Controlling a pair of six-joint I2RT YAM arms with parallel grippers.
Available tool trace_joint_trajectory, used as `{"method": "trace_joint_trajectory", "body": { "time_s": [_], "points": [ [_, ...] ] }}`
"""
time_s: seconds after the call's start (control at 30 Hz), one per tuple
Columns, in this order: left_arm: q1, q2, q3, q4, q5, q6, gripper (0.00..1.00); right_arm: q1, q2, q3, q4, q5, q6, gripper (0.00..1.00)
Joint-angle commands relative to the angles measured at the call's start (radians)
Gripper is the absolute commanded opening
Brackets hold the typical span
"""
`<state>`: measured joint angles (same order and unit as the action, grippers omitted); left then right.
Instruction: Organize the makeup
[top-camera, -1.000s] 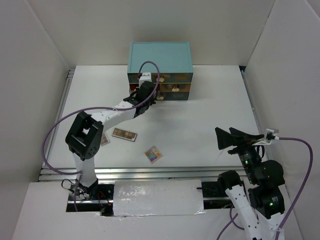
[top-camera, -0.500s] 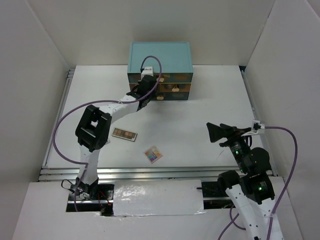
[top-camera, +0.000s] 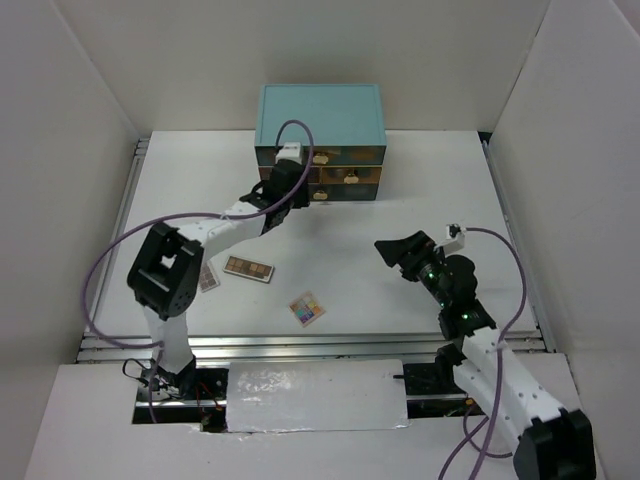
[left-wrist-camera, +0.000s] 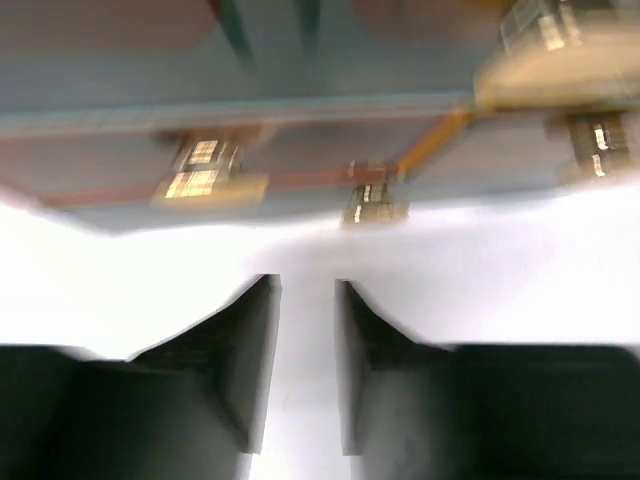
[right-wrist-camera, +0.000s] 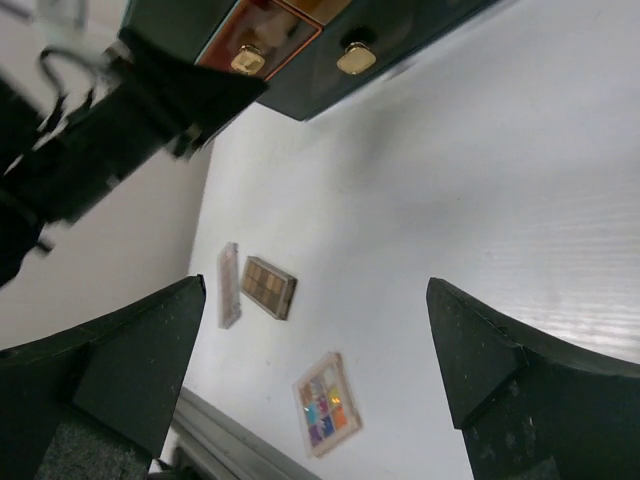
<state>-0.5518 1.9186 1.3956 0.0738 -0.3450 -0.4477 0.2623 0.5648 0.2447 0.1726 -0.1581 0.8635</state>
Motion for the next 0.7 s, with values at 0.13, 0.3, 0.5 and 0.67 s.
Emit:
{"method": "trace_joint_trajectory", "body": {
  "time_s": [0.13,0.3,0.5,0.67],
  "points": [
    [-0.048,-0.398,-0.167,-0.103,-0.029,-0.108,0.77,0.021,0.553,0.007,0.758,-0.038,0.319,0.99],
    [-0.065,-0.608,-0.244,-0.238,-0.083,-0.173,0.99,0.049,1.193,0.212,1.136,-0.176,0.507,0.93],
    [-0.092,-0.846,-0.308,-0.406,-0.144,-0.192,0.99,0.084,1.639,0.45,1.533,-0.213,0.776,0.85],
    [-0.092,-0.976,-0.296,-0.547,-0.167,-0.166,0.99,0.126,1.689,0.543,1.362,-0.161,0.761,0.85]
  ]
}}
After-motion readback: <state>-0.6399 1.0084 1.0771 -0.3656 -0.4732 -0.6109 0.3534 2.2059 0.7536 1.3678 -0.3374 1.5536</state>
